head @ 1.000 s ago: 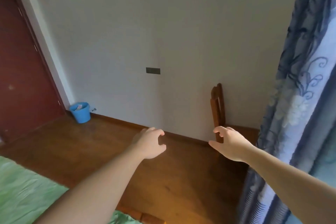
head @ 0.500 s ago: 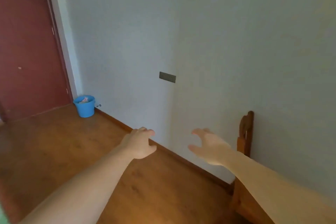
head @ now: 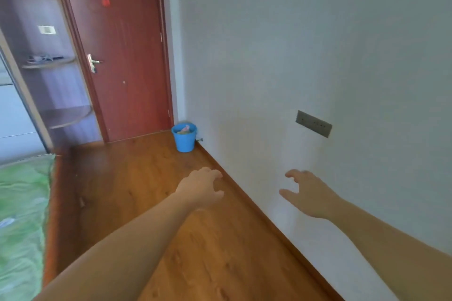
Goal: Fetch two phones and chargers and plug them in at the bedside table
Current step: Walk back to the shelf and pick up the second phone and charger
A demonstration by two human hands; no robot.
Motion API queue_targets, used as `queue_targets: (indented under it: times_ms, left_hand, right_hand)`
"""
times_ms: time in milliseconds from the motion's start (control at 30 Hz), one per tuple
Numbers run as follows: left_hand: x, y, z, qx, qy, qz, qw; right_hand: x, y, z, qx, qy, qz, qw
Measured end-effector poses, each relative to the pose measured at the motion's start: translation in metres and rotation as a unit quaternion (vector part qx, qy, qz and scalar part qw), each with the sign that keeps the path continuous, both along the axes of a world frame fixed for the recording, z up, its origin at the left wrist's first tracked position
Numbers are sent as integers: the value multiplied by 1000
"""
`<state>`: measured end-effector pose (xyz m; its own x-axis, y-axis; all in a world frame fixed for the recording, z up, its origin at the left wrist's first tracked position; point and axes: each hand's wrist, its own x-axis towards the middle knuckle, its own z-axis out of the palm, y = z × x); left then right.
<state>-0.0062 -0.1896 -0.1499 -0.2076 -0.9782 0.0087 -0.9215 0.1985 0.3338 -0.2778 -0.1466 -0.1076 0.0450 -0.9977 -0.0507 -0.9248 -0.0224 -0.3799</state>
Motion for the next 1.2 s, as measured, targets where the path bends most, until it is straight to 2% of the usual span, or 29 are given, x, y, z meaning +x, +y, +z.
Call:
queue_targets:
  times_ms: [100,267,467,633,833,933,1200]
  left_hand:
    - [29,-58,-2,2,-21,48,999]
    - [90,-144,7,20,-38,143,989]
    - [180,-212,15,14,-12,239,971]
    - [285,-266,-10,19,0,312,950]
    - [409,-391,-34,3,57,343,938]
    - [465,-445,-28,0,45,343,938]
    - [616,-568,-6,-6,40,383,923]
  right_hand:
    - [27,-86,-9,7,-23,53,998]
    - [99,-231,-2,40,-113,127,985]
    - [210,-352,4,27,-75,258,963]
    - [314,-441,-9,4,-52,334,941]
    - [455,-555,-39,35,-53,359,931]
    - [522,-609,-34,26,-30,377,925]
    - [689,-758,-15,3,-44,403,914]
